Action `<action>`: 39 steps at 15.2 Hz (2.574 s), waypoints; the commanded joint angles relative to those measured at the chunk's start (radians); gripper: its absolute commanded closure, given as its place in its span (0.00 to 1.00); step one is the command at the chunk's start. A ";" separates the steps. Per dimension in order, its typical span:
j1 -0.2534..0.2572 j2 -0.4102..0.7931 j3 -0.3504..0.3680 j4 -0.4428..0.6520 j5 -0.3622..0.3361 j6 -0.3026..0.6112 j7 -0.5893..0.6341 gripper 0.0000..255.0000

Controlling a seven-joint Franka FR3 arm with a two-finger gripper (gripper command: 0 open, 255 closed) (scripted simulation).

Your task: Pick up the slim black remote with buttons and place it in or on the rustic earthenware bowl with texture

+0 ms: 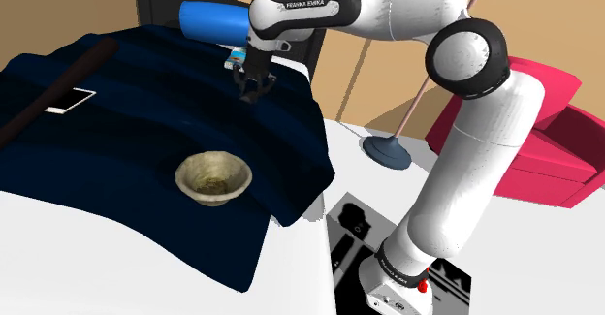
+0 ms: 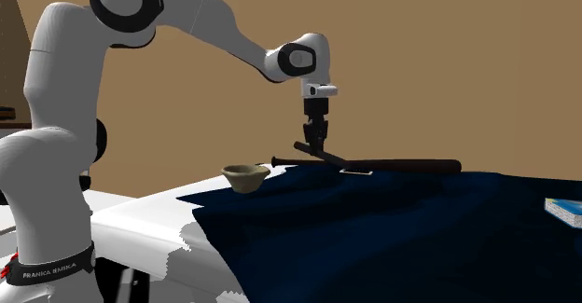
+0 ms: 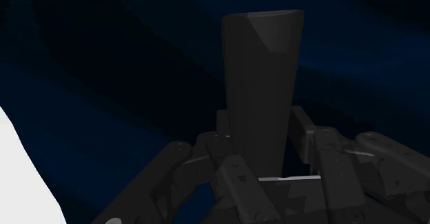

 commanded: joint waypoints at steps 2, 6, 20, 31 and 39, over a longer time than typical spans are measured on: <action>0.001 -0.007 0.001 0.029 0.000 -0.036 0.003 1.00; 0.042 -0.094 0.032 -0.091 0.000 0.001 0.075 1.00; 0.188 -0.299 0.185 -0.349 0.023 0.068 0.361 1.00; 0.253 -0.315 0.272 -0.438 0.030 0.149 0.505 1.00; 0.253 -0.280 0.277 -0.492 0.020 0.236 0.512 1.00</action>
